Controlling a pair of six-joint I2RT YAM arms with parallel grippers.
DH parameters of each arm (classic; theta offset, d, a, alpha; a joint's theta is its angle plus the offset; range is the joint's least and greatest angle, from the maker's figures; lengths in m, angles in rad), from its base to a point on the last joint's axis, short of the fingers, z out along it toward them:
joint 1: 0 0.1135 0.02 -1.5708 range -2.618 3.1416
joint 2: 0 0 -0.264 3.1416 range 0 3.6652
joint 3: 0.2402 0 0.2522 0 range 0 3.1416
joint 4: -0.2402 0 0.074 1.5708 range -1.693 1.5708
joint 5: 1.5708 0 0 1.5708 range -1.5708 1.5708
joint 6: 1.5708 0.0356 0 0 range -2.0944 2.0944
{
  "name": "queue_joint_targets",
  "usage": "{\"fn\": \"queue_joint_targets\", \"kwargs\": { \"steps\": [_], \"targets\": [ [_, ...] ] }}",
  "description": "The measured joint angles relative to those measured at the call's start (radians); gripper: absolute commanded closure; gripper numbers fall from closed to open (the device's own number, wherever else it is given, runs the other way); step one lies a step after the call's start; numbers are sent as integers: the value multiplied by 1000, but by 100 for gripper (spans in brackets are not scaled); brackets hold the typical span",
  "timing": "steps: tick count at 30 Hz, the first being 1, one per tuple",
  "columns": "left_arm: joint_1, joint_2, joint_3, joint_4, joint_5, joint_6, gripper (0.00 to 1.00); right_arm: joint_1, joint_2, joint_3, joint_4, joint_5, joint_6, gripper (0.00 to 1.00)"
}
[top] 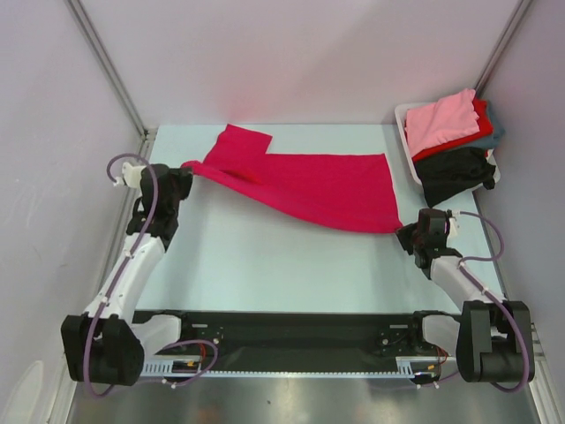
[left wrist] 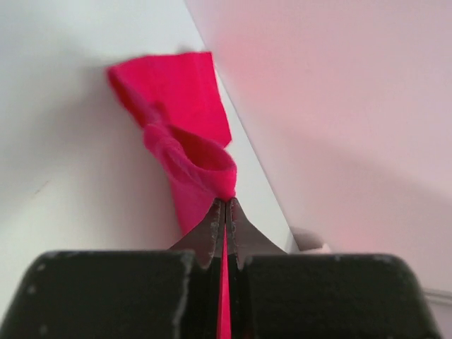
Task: Fold and stack the t-shirts
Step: Fold the tshirt
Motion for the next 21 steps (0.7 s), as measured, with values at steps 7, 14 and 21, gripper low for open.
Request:
{"fn": "queue_joint_targets", "kwargs": {
  "steps": [7, 14, 21],
  "targets": [
    [100, -130, -246, -90, -60, -17, 100, 0, -38, 0, -41, 2, -7, 100],
    [149, -417, -526, -250, -122, -24, 100, 6, -71, 1, -84, 0, -10, 100],
    [149, -405, -526, -238, -122, -24, 92, 7, -137, 1, -147, 3, -18, 100]
  ]
}}
